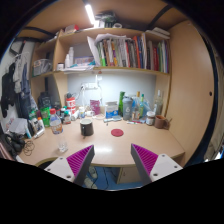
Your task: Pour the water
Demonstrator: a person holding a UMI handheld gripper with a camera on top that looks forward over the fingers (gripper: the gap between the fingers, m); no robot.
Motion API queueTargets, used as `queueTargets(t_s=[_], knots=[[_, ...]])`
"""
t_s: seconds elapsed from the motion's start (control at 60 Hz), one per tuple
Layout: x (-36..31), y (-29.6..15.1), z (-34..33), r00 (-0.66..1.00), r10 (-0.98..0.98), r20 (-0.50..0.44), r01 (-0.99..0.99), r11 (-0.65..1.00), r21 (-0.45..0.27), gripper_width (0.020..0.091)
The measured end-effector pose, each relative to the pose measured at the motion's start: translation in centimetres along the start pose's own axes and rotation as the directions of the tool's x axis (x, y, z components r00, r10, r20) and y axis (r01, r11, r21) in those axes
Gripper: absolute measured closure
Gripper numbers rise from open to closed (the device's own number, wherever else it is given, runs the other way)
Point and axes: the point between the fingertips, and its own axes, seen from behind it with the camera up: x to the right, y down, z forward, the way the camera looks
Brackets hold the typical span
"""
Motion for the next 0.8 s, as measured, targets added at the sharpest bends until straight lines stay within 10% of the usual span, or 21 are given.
queueTargets(t_s=[0.517,0.8], knots=[[-3.2,2.4,4.6,0.997,0.062,0.037,-0.062,0.998,0.000,0.0297],[-15.8,6.0,11.9,0.969,0.022,0.245,-0.023,1.000,0.002,0.0270]])
